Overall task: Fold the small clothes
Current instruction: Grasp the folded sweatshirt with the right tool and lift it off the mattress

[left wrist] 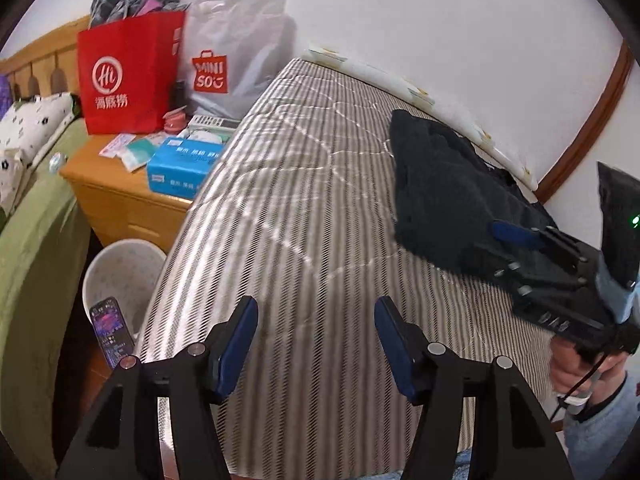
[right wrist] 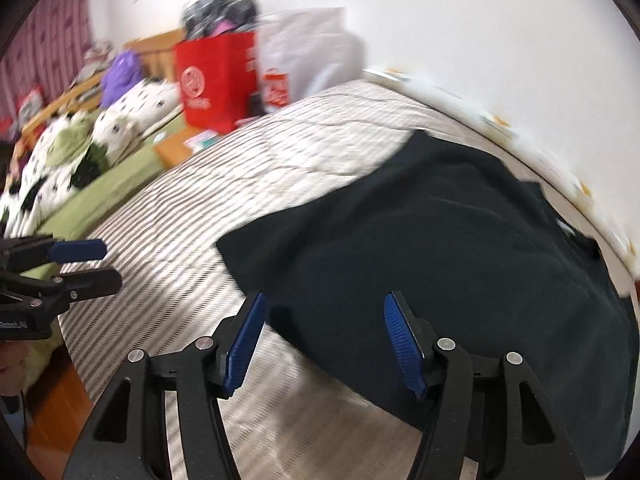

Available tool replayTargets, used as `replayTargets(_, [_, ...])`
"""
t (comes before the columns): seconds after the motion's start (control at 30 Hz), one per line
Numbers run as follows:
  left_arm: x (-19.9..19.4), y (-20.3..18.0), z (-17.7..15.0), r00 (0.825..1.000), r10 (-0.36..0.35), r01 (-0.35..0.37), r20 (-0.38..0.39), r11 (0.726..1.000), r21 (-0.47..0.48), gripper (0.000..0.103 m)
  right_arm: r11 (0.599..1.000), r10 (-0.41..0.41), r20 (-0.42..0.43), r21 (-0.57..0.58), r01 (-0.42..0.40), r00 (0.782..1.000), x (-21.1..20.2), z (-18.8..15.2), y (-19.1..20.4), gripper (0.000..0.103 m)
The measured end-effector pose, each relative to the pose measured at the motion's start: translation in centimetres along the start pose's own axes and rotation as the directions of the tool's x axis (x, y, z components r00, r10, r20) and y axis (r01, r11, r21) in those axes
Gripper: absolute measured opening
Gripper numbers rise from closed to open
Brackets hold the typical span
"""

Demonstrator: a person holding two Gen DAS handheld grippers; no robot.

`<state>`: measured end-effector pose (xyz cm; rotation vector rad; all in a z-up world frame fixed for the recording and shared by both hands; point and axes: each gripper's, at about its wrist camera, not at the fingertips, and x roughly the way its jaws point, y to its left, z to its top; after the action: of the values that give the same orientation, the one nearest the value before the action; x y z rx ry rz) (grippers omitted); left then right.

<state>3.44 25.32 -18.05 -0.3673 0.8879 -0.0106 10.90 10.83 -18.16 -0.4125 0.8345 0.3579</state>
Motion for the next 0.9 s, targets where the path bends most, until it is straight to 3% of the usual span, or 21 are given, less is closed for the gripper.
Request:
replayTargets(0.07, [-0.1, 0.7, -0.1, 1.000, -0.002, 0.002, -0.005, 1.000, -0.014, 0.058, 0.998, -0.044, -0.008, -0.045, 0.043, 0.999, 0.7, 0.1, 1.9, 0.061])
replayTargets(0.17, [-0.7, 1.7, -0.1, 1.000, -0.006, 0.007, 0.018, 0.999, -0.032, 0.059, 0.994, -0.045, -0.030, -0.099, 0.041, 0.999, 1.8, 0.6, 3.5, 0.061])
replayTargets(0.37, [-0.7, 2.7, -0.1, 0.999, -0.028, 0.030, 0.022, 0.998, -0.054, 0.059, 0.974, -0.134, -0.007, -0.183, 0.130, 0.991, 3.1, 1.3, 6.0, 0.060])
replayTargets(0.43, [-0.5, 2.7, -0.2, 0.999, -0.029, 0.030, 0.016, 0.998, -0.054, 0.059, 0.973, -0.170, 0.020, -0.153, 0.171, 0.985, 3.5, 1.6, 5.6, 0.047])
replayTargets(0.5, [-0.4, 2.5, -0.2, 0.999, -0.027, 0.028, 0.017, 0.998, -0.048, 0.059, 0.969, -0.203, 0.033, -0.138, 0.206, 0.979, 4.2, 2.0, 5.1, 0.027])
replayTargets(0.6, [-0.1, 1.6, -0.1, 1.000, -0.029, 0.029, 0.007, 0.999, -0.039, 0.059, 0.968, -0.214, 0.050, -0.124, 0.219, 0.975, 4.1, 2.3, 4.8, 0.018])
replayTargets(0.7, [0.1, 0.3, 0.2, 1.000, -0.030, 0.030, 0.000, 0.999, -0.016, 0.059, 0.983, -0.169, 0.156, -0.046, 0.178, 0.973, 0.3, 2.5, 2.8, 0.016])
replayTargets(0.9, [1.6, -4.8, 1.2, 0.997, -0.077, 0.078, -0.023, 0.997, 0.023, 0.059, 0.962, -0.215, 0.312, 0.228, 0.147, 0.925, -8.7, 1.2, -6.6, 0.014])
